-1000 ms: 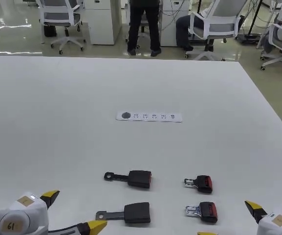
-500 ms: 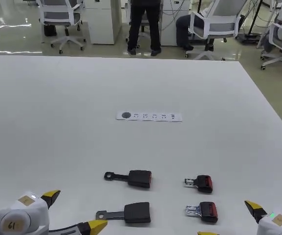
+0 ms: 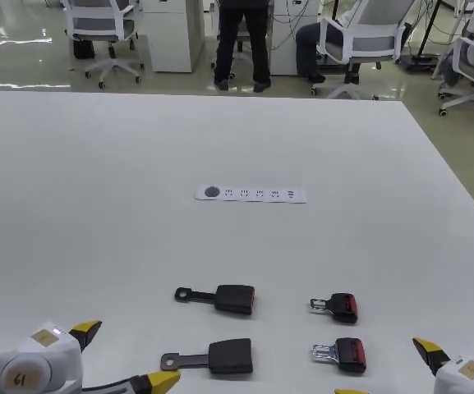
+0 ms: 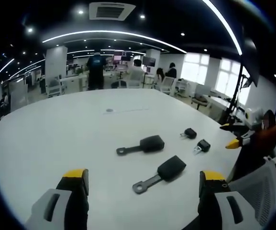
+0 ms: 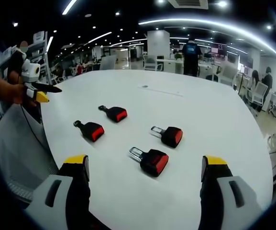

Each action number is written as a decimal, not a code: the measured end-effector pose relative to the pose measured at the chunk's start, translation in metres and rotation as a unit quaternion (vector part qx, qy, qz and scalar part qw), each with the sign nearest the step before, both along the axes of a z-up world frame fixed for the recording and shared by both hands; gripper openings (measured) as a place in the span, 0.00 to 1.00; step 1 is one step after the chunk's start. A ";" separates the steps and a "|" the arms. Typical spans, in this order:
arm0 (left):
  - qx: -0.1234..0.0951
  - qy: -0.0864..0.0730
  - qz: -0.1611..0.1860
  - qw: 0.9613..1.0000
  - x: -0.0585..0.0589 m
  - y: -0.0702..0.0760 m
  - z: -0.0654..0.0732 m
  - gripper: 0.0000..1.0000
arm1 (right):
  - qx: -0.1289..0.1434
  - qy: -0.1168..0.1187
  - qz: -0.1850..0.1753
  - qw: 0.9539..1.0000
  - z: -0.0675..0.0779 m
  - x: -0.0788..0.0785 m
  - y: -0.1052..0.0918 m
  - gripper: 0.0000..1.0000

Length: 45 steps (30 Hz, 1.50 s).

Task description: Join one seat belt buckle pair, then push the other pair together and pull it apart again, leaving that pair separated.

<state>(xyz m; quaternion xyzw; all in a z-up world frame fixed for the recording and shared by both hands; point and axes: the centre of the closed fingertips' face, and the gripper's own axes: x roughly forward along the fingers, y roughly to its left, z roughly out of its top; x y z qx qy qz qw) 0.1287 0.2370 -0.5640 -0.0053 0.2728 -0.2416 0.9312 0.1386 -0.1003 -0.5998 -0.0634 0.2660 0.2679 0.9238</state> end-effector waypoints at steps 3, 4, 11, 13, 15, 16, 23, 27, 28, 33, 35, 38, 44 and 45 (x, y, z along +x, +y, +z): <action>-0.001 -0.003 -0.004 1.000 0.000 -0.003 0.001 0.97 | -0.009 0.001 0.000 1.000 -0.005 0.001 -0.003 0.97; -0.001 -0.003 -0.005 1.000 0.000 -0.003 0.001 0.97 | -0.013 0.005 0.001 1.000 -0.006 0.001 -0.004 0.96; -0.001 0.004 -0.015 1.000 0.001 -0.006 -0.004 0.97 | -0.014 0.008 0.006 1.000 -0.007 0.003 -0.003 0.96; -0.001 0.006 -0.018 1.000 0.002 -0.008 -0.004 0.97 | -0.014 0.008 0.005 1.000 -0.007 0.005 -0.004 0.96; -0.001 0.008 -0.022 1.000 0.002 -0.011 -0.005 0.97 | -0.014 0.007 0.004 1.000 -0.007 0.007 -0.005 0.96; 0.002 0.009 -0.024 1.000 0.003 -0.012 -0.006 0.97 | -0.014 0.008 0.004 1.000 -0.007 0.008 -0.006 0.96; 0.005 0.011 -0.041 0.999 0.006 -0.017 -0.016 0.96 | -0.017 0.017 0.011 1.000 -0.012 0.015 -0.007 0.93; 0.012 0.005 -0.055 0.998 0.009 -0.023 -0.020 0.91 | -0.024 0.020 0.023 0.999 -0.018 0.016 -0.005 0.93; 0.012 0.005 -0.057 0.998 0.010 -0.023 -0.022 0.91 | -0.026 0.021 0.026 0.999 -0.020 0.017 -0.005 0.93; 0.014 0.013 -0.072 0.997 0.011 -0.028 -0.028 0.91 | -0.028 0.026 0.036 0.999 -0.024 0.019 0.000 0.92; 0.018 0.018 -0.080 0.996 0.011 -0.031 -0.031 0.91 | -0.030 0.026 0.040 0.998 -0.024 0.021 0.000 0.91; 0.014 0.020 -0.083 0.996 0.015 -0.035 -0.033 0.91 | -0.030 0.030 0.044 0.998 -0.025 0.022 0.002 0.90; 0.019 0.026 -0.104 0.994 0.019 -0.043 -0.041 0.91 | -0.033 0.038 0.058 0.997 -0.029 0.024 0.004 0.89; 0.025 0.029 -0.110 0.993 0.019 -0.044 -0.045 0.91 | -0.034 0.040 0.061 0.997 -0.029 0.024 0.005 0.89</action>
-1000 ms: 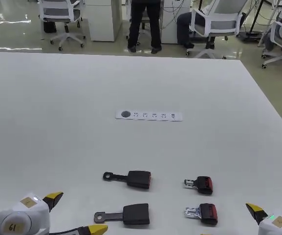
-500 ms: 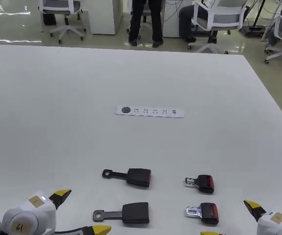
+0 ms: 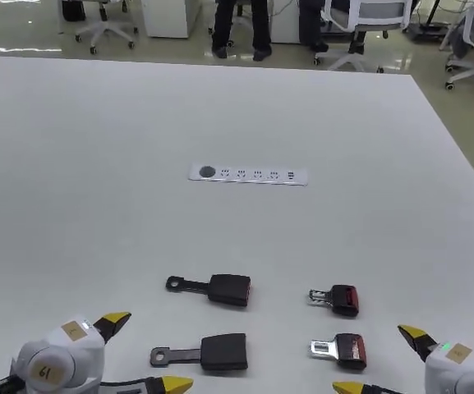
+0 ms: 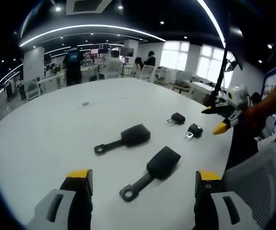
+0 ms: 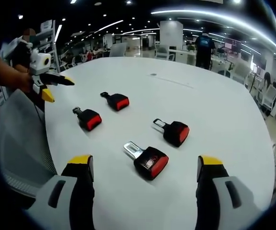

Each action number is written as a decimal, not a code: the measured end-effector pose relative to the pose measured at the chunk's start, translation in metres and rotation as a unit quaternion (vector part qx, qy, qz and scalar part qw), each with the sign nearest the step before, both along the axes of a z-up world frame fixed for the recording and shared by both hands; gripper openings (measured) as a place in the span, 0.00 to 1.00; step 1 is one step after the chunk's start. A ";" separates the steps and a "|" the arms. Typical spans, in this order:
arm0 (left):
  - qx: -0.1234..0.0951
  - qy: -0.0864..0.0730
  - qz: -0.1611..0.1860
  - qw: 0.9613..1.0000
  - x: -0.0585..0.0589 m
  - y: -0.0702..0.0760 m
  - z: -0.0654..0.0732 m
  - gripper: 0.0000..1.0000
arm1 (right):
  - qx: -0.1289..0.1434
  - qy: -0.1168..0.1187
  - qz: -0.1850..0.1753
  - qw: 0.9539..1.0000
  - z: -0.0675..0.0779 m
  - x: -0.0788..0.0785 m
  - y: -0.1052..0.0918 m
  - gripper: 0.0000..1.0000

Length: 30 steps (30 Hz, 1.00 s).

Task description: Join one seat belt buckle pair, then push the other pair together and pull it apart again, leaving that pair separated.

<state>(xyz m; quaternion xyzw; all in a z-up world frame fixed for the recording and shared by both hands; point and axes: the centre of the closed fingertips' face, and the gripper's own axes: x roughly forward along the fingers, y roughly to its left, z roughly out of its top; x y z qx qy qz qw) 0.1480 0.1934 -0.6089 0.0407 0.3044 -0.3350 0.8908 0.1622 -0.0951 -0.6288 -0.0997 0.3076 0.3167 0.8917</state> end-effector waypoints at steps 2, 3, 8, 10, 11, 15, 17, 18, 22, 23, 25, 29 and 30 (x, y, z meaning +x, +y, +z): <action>-0.002 0.004 -0.006 1.000 0.002 -0.005 0.003 0.90 | -0.001 0.002 0.006 1.000 -0.001 0.000 0.001 0.88; -0.005 0.003 -0.011 1.000 0.002 -0.006 0.002 0.89 | -0.002 0.003 0.009 1.000 -0.002 0.001 0.002 0.88; -0.002 0.006 -0.023 1.000 0.007 -0.011 -0.004 0.88 | -0.003 0.012 0.020 1.000 -0.007 0.004 0.003 0.88; -0.006 0.011 -0.031 0.999 0.007 -0.017 -0.005 0.89 | 0.001 0.019 0.025 1.000 -0.010 0.005 0.001 0.88; -0.007 0.014 -0.034 0.999 0.007 -0.019 -0.006 0.89 | 0.004 0.023 0.028 0.999 -0.011 0.005 0.002 0.87; 0.001 0.019 -0.058 0.998 0.005 -0.024 -0.012 0.89 | 0.000 0.030 0.048 0.998 -0.014 0.005 0.006 0.87; 0.007 0.023 -0.069 0.997 0.005 -0.026 -0.015 0.89 | 0.004 0.034 0.054 0.998 -0.014 0.005 0.008 0.87; 0.009 0.022 -0.073 0.997 0.006 -0.027 -0.015 0.89 | 0.005 0.036 0.057 0.998 -0.015 0.006 0.008 0.87; 0.008 0.019 -0.096 0.995 0.010 -0.035 -0.018 0.87 | 0.003 0.046 0.075 0.996 -0.023 0.007 0.009 0.87; 0.010 0.020 -0.102 0.995 0.011 -0.038 -0.018 0.86 | 0.002 0.048 0.084 0.995 -0.024 0.007 0.010 0.87; 0.017 0.024 -0.120 0.992 0.010 -0.041 -0.022 0.85 | -0.003 0.052 0.100 0.994 -0.027 0.006 0.010 0.86; 0.020 0.027 -0.140 0.990 0.014 -0.055 -0.023 0.83 | -0.009 0.058 0.125 0.990 -0.031 0.006 0.011 0.85; 0.020 0.027 -0.147 0.989 0.015 -0.058 -0.023 0.82 | -0.008 0.062 0.131 0.989 -0.032 0.006 0.010 0.84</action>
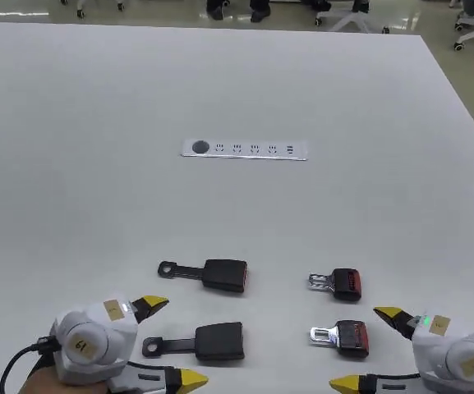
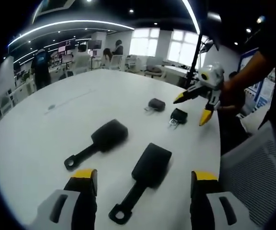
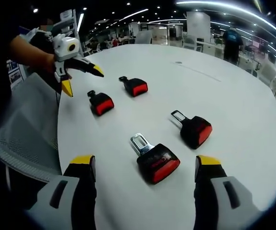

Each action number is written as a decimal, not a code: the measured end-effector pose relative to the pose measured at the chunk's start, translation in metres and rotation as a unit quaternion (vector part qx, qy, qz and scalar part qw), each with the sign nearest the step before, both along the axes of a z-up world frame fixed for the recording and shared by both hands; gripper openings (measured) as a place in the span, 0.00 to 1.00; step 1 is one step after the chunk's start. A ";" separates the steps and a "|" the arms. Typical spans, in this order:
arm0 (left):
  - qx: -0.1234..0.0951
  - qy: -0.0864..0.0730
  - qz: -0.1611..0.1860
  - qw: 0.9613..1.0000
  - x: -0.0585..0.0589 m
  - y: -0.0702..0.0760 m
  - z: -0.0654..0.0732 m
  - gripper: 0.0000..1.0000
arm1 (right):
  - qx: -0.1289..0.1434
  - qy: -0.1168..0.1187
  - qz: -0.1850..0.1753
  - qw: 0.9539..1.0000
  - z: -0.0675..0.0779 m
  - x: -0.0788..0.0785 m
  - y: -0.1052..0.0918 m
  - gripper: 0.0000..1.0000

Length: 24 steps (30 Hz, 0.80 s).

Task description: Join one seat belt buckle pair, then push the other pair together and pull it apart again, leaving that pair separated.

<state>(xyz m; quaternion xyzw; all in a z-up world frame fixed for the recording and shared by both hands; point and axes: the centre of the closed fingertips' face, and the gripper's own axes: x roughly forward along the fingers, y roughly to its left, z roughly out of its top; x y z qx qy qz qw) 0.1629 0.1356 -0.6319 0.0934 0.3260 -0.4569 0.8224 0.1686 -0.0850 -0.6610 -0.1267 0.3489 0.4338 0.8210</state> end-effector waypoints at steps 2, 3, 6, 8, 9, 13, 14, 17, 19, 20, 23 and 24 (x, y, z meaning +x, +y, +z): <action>0.000 -0.004 -0.018 1.000 -0.001 -0.005 -0.001 0.81 | -0.003 0.006 0.011 1.000 -0.002 0.001 0.000 0.84; 0.003 -0.003 -0.027 1.000 -0.001 -0.008 -0.002 0.79 | -0.003 0.007 0.016 1.000 -0.003 0.001 0.000 0.84; 0.023 0.004 -0.051 0.998 -0.003 -0.010 -0.011 0.75 | -0.004 0.016 0.038 0.999 -0.006 0.001 0.002 0.84; 0.023 0.001 -0.061 0.998 -0.002 -0.014 -0.013 0.73 | -0.006 0.018 0.047 0.999 -0.008 0.003 0.002 0.83; 0.028 0.006 -0.070 0.997 -0.003 -0.015 -0.015 0.73 | -0.003 0.026 0.052 0.998 -0.009 0.003 0.001 0.83; 0.035 0.012 -0.082 0.996 -0.003 -0.020 -0.021 0.70 | -0.011 0.037 0.079 0.996 -0.016 0.002 -0.002 0.78; 0.036 0.014 -0.086 0.996 -0.003 -0.022 -0.023 0.69 | -0.012 0.040 0.081 0.996 -0.015 0.002 -0.001 0.76; 0.045 0.015 -0.097 0.994 -0.003 -0.023 -0.029 0.68 | -0.013 0.043 0.091 0.995 -0.017 0.001 0.002 0.76; 0.049 0.018 -0.101 0.994 -0.001 -0.023 -0.034 0.66 | -0.014 0.045 0.097 0.994 -0.017 0.002 0.002 0.75; 0.048 0.018 -0.100 0.994 0.000 -0.023 -0.035 0.65 | -0.014 0.046 0.101 0.994 -0.019 0.004 0.001 0.74; 0.061 0.022 -0.104 0.992 0.002 -0.021 -0.044 0.61 | -0.024 0.051 0.119 0.991 -0.023 0.003 0.002 0.70; 0.060 0.022 -0.105 0.992 0.002 -0.022 -0.044 0.60 | -0.026 0.052 0.124 0.991 -0.022 0.003 0.003 0.70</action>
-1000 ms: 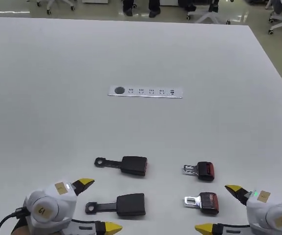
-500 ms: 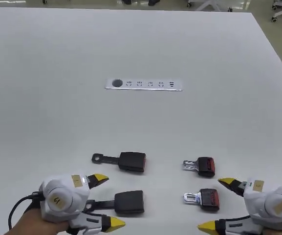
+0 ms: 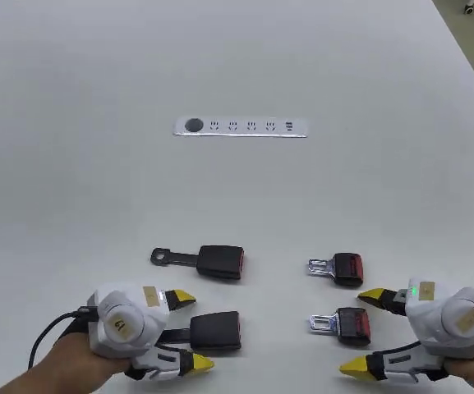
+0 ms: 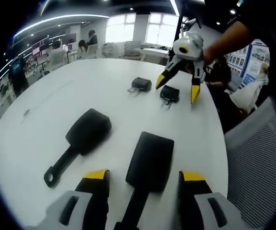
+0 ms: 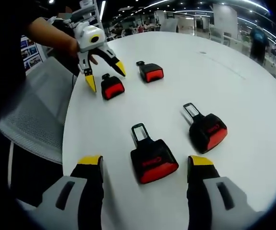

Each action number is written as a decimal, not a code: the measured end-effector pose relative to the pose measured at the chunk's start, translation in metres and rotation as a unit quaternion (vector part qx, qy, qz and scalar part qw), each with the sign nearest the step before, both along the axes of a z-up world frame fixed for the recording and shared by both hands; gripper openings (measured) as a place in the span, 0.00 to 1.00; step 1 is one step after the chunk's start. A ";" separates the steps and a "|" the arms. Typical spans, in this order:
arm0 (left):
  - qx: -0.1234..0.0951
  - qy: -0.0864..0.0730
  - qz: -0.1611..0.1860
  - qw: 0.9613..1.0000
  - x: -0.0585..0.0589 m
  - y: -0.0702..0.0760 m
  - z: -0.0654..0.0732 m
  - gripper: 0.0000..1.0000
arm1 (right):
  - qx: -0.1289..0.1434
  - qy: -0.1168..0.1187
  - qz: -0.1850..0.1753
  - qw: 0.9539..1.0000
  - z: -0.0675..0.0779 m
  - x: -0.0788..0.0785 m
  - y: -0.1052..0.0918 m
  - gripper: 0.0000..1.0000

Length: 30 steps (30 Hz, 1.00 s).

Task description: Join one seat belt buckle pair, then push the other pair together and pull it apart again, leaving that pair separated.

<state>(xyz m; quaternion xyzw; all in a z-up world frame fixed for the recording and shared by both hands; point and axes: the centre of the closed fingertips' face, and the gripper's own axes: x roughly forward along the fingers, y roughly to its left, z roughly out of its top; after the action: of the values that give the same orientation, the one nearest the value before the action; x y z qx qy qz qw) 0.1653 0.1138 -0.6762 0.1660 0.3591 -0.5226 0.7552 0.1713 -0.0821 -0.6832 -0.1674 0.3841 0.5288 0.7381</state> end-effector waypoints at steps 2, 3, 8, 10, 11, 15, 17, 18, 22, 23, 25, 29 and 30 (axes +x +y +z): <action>-0.004 0.001 -0.009 1.000 -0.001 -0.001 -0.003 0.58 | -0.001 -0.006 0.016 1.000 -0.003 0.001 -0.001 0.70; -0.001 0.000 -0.012 1.000 -0.001 -0.002 -0.004 0.57 | -0.003 -0.005 0.020 1.000 -0.003 0.001 -0.001 0.69; 0.012 -0.025 -0.035 0.999 0.002 -0.001 -0.007 0.53 | -0.007 -0.006 0.030 1.000 -0.003 0.001 0.000 0.65; 0.016 -0.028 -0.050 0.998 0.001 -0.001 -0.008 0.50 | -0.007 -0.003 0.033 0.999 -0.002 0.000 0.001 0.63; 0.021 -0.036 -0.062 0.997 0.000 -0.001 -0.008 0.49 | -0.010 -0.005 0.038 0.999 -0.002 0.000 0.000 0.63; 0.028 -0.043 -0.083 0.995 -0.001 -0.002 -0.008 0.45 | -0.017 -0.008 0.048 0.999 0.000 -0.001 0.000 0.60; 0.032 -0.042 -0.092 0.994 0.000 -0.002 -0.006 0.42 | -0.023 -0.012 0.056 0.998 0.000 -0.002 0.001 0.58; 0.032 -0.040 -0.100 0.994 -0.002 -0.003 -0.005 0.39 | -0.028 -0.016 0.061 0.998 0.000 -0.002 0.000 0.55; 0.037 -0.041 -0.126 0.991 -0.007 -0.003 -0.004 0.34 | -0.046 -0.026 0.086 0.995 0.000 -0.004 -0.002 0.45; 0.035 -0.041 -0.126 0.991 -0.007 -0.002 -0.003 0.34 | -0.051 -0.029 0.089 0.994 -0.001 -0.004 -0.003 0.42; 0.032 -0.042 -0.127 0.991 -0.006 -0.001 -0.004 0.34 | -0.064 -0.035 0.094 0.993 -0.001 0.000 -0.007 0.34; 0.033 -0.038 -0.133 0.990 -0.005 -0.002 -0.003 0.34 | -0.074 -0.027 0.119 0.990 -0.001 -0.005 -0.010 0.33; 0.033 -0.038 -0.135 0.990 -0.005 -0.001 -0.004 0.34 | -0.081 -0.028 0.129 0.988 -0.001 -0.005 -0.011 0.33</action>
<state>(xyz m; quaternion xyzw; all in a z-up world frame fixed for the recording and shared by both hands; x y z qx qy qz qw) 0.1602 0.1125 -0.6797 0.2572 0.3216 -0.6012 0.6848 0.1658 -0.0926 -0.6840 -0.2890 0.3802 0.5820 0.6582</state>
